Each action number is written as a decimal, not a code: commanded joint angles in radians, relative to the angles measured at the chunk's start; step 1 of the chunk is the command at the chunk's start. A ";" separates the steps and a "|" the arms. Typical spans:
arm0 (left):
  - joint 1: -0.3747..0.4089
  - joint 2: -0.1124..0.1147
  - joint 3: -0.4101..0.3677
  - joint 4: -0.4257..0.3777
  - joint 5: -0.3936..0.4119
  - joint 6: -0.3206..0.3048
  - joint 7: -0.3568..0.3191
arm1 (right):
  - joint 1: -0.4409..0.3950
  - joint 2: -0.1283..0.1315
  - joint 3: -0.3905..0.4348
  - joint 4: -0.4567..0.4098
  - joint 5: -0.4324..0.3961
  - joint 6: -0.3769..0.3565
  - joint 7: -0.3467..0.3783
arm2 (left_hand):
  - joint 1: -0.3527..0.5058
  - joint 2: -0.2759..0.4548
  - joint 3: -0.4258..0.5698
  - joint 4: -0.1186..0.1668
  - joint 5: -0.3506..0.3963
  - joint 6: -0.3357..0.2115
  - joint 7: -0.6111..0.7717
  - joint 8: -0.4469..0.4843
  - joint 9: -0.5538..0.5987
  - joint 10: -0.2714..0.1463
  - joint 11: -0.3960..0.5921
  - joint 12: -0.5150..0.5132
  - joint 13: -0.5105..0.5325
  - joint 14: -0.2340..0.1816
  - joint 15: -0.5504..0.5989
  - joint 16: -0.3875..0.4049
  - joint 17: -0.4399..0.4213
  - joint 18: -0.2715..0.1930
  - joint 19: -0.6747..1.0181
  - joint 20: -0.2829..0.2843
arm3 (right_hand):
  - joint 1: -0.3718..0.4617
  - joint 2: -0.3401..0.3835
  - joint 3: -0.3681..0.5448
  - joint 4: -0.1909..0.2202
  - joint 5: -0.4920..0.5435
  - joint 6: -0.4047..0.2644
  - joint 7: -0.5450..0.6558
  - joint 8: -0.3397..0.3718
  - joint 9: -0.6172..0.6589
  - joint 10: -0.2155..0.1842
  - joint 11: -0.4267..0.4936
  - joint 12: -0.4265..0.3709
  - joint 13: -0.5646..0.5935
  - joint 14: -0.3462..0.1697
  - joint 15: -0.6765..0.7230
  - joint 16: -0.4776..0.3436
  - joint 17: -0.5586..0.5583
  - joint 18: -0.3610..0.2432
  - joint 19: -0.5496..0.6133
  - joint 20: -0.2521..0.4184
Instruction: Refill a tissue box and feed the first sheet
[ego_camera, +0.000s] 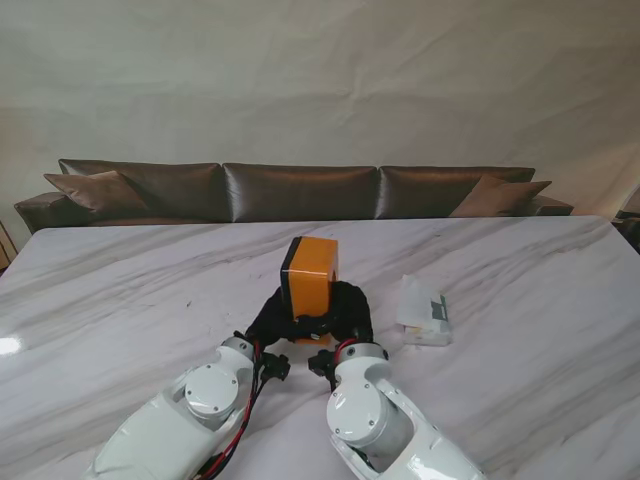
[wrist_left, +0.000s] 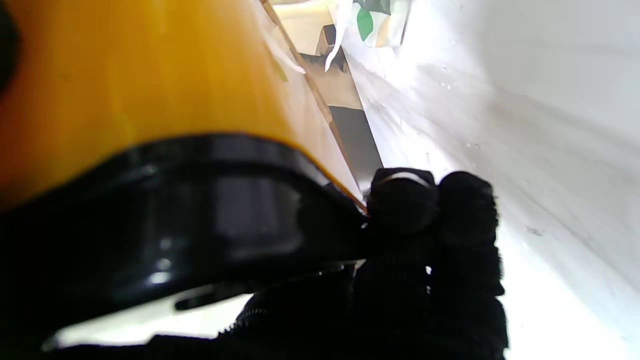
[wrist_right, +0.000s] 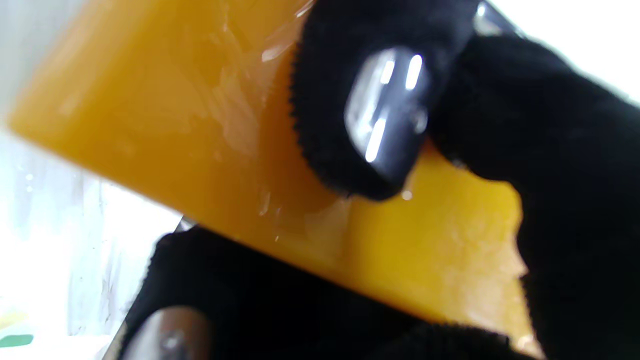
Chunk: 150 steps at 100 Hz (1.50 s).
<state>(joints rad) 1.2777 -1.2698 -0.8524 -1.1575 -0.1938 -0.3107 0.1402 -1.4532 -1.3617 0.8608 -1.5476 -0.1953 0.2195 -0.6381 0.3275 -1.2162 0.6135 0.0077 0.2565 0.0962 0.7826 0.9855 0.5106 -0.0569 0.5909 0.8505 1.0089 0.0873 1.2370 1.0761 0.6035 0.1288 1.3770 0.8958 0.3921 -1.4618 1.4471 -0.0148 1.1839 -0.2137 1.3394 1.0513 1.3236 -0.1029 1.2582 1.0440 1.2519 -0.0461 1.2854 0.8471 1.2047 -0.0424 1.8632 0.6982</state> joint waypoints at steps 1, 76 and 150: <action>0.008 -0.032 0.015 -0.056 0.014 -0.012 -0.017 | 0.002 -0.015 -0.008 0.032 -0.006 0.020 0.007 | 0.333 0.477 0.471 0.130 0.467 -0.426 0.458 0.147 0.564 -0.287 0.700 0.192 0.102 -0.088 0.088 0.021 0.014 -0.040 0.336 0.016 | 0.181 0.097 0.123 0.011 0.039 0.031 0.017 -0.008 0.118 0.077 0.089 0.016 0.061 0.037 0.432 0.062 0.036 -0.250 0.231 0.019; 0.067 -0.038 -0.005 -0.114 0.025 -0.024 0.059 | 0.023 -0.039 -0.019 0.075 -0.064 0.083 -0.069 | 0.331 0.461 0.585 0.245 0.531 -0.341 0.491 0.208 0.647 -0.234 0.767 0.224 0.217 -0.072 0.184 0.037 0.089 -0.027 0.406 0.004 | 0.205 0.110 0.123 0.041 0.023 0.077 0.045 -0.019 0.118 0.104 0.109 0.007 0.061 0.043 0.446 0.071 0.036 -0.228 0.231 0.035; 0.124 -0.036 -0.045 -0.179 0.047 0.015 0.121 | 0.046 -0.054 -0.022 0.116 -0.089 0.148 -0.100 | 0.333 0.462 0.592 0.256 0.536 -0.324 0.488 0.233 0.657 -0.227 0.773 0.221 0.241 -0.068 0.197 0.045 0.111 -0.023 0.430 -0.004 | 0.241 0.095 0.123 0.099 0.018 0.140 0.070 -0.029 0.118 0.147 0.137 -0.015 0.060 0.054 0.457 0.075 0.036 -0.198 0.231 0.051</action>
<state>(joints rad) 1.3900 -1.2813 -0.9164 -1.2628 -0.1645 -0.2711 0.2827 -1.4139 -1.4241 0.8171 -1.4874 -0.2838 0.3322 -0.7455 0.3999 -1.2046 0.6239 0.0996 0.2565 0.1260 0.6594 1.1283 0.5119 -0.0450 0.4934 0.9258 1.1349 0.0932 1.3340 1.0999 0.6970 0.1617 1.3803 0.9137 0.3442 -1.5121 1.2963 -0.0709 1.1826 -0.2118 1.3660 1.0269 1.3332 -0.1102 1.2835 1.0436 1.2622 -0.0612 1.3030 0.8696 1.2108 -0.0510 1.8632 0.7239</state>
